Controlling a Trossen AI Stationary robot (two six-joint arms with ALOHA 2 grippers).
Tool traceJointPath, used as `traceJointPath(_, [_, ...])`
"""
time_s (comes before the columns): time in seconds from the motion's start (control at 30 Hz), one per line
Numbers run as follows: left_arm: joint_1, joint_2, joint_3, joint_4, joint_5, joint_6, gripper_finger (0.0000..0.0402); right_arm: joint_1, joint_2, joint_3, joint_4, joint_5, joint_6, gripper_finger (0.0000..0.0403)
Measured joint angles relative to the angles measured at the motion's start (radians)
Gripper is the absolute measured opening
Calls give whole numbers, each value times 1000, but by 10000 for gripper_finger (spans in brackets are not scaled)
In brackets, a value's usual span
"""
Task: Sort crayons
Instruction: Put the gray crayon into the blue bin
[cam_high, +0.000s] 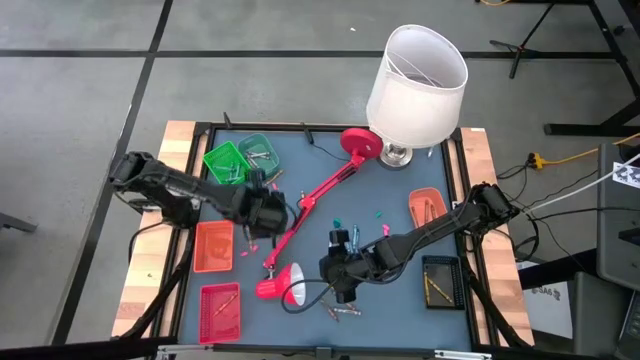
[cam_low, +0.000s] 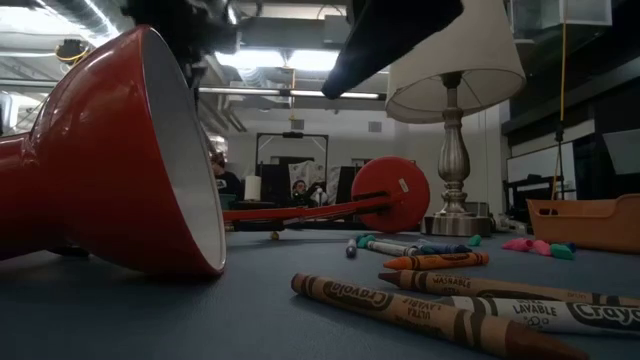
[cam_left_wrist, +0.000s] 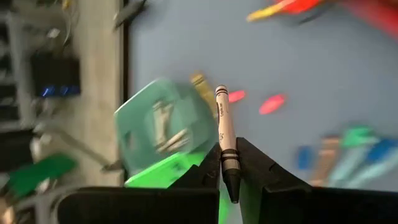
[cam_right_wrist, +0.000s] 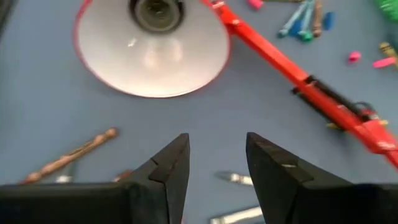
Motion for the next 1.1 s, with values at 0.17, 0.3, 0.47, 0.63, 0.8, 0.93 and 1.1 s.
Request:
traceJointPath(0.17, [195,0,0,0,-7,123,12,0,0,0,-9,-68,2,156])
traceJointPath(0.3, [352,0,0,27,13,201,12,0,0,0,-11,-111,2,156])
traceJointPath(0.47, [526,0,0,76,111,257,12,0,0,0,-11,-148,10,156])
traceJointPath(0.63, [661,0,0,110,206,259,12,0,0,0,-12,-189,71,156])
traceJointPath(0.8, [742,0,0,146,269,253,12,0,0,0,-12,-252,93,156])
traceJointPath(0.93, [770,0,0,179,269,236,12,9,0,0,-12,-271,138,156])
traceJointPath(1.1, [786,0,0,212,270,235,32,49,0,0,-12,-269,169,156])
